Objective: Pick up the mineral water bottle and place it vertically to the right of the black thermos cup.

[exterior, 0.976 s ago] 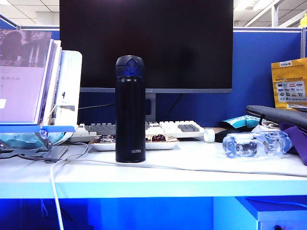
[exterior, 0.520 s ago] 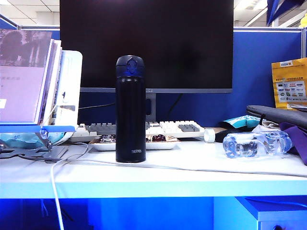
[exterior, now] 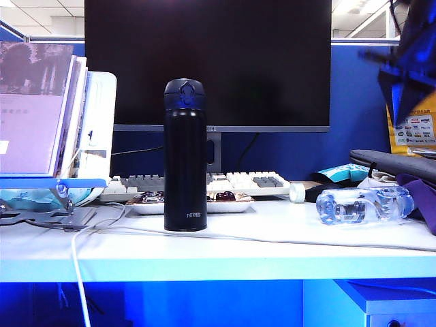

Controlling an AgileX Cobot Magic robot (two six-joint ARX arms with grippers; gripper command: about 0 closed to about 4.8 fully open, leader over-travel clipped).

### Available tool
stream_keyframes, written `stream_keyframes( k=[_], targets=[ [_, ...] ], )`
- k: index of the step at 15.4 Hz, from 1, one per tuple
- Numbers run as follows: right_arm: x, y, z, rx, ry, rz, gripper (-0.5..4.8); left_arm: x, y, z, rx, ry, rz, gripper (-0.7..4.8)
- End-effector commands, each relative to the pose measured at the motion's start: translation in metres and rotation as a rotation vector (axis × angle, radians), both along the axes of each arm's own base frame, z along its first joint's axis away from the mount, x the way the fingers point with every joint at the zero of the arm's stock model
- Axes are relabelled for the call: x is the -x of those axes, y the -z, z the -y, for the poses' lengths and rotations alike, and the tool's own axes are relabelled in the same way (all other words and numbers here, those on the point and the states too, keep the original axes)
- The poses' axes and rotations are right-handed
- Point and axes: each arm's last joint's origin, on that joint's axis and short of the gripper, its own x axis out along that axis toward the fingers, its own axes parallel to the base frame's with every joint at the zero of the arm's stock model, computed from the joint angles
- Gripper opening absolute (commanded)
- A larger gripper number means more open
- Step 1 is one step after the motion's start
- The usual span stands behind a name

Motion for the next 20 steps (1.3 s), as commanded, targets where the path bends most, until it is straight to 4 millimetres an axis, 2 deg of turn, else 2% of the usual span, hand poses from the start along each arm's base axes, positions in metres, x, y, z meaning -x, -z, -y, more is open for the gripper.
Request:
stream_keyframes(
  k=[1,5,9,10,11,12,13,15,20],
  targets=[
    [-0.009,0.005,0.006,-0.076,0.071,0.025,-0.06,0.000,0.004,0.000,0.005,0.001,-0.024,-0.05],
    [-0.025,0.012,0.007,-0.112,0.105,0.106,-0.06,0.000,0.004,0.000,0.005,0.001,-0.024,-0.05],
    [-0.031,0.038,0.006,-0.112,0.100,-0.014,0.03,0.000,0.004,0.000,0.005,0.002,-0.024,-0.05],
    [-0.033,0.043,0.006,-0.109,0.098,-0.030,0.85,0.000,0.004,0.000,0.005,0.002,-0.024,-0.05],
    [-0.034,0.045,0.006,-0.108,0.098,-0.033,1.98,0.000,0.004,0.000,0.005,0.002,-0.024,-0.05],
    [-0.038,0.050,0.005,-0.115,0.094,-0.034,4.25,0.000,0.004,0.000,0.005,0.002,-0.024,-0.05],
    [-0.040,0.054,0.005,-0.124,0.088,-0.036,4.79,0.000,0.004,0.000,0.005,0.001,-0.024,-0.05],
    [-0.044,0.062,0.008,-0.128,0.095,-0.051,4.79,0.000,0.004,0.000,0.005,0.002,-0.024,-0.05],
    [-0.052,0.075,0.032,-0.119,0.163,-0.060,4.79,0.000,0.004,0.000,0.005,0.002,-0.023,-0.05]
  ],
)
